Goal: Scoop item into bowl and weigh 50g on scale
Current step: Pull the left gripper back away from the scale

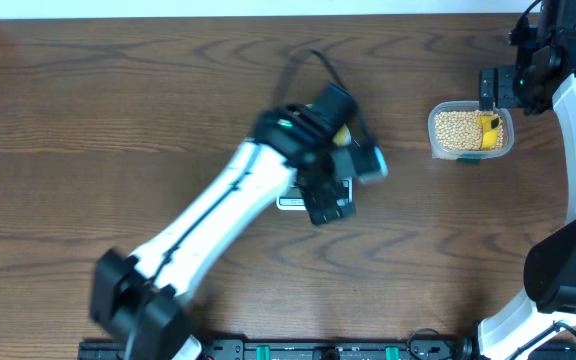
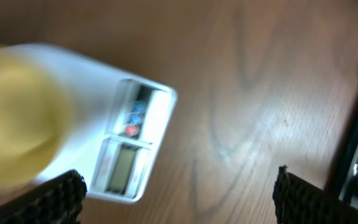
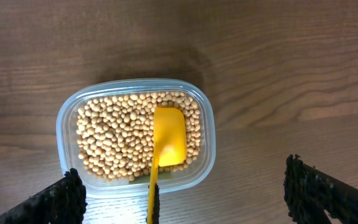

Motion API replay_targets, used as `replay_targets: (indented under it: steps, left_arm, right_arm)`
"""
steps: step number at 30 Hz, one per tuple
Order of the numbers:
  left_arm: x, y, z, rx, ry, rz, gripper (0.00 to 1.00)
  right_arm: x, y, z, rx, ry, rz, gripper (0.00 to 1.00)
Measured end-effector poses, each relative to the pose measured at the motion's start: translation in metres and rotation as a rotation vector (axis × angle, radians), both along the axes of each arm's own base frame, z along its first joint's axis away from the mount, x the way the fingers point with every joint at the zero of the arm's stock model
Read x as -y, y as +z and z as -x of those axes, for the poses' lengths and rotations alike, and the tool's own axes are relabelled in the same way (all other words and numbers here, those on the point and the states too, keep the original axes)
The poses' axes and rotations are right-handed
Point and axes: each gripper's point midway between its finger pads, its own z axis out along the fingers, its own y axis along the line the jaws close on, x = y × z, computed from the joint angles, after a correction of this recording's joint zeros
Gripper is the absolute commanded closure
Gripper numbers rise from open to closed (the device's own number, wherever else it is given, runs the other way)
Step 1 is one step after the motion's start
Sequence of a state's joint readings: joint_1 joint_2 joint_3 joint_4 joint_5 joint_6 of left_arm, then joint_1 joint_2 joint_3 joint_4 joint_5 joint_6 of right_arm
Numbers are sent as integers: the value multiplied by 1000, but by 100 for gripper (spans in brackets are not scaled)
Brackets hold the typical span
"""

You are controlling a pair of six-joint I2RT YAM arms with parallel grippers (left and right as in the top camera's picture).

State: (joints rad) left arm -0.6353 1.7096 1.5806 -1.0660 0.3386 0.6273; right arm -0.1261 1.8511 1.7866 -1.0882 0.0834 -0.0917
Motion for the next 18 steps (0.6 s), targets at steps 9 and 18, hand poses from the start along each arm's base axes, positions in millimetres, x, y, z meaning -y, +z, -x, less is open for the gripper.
replay_targets:
  steps: [9,18]
  left_arm:
    - [-97,13,-90,25,677,33,2]
    - [-203,33,-163,159,1091,155,2]
  right_arm:
    - [0,0,0,0,0,0,1]
    - [0,0,0,0,0,0,1]
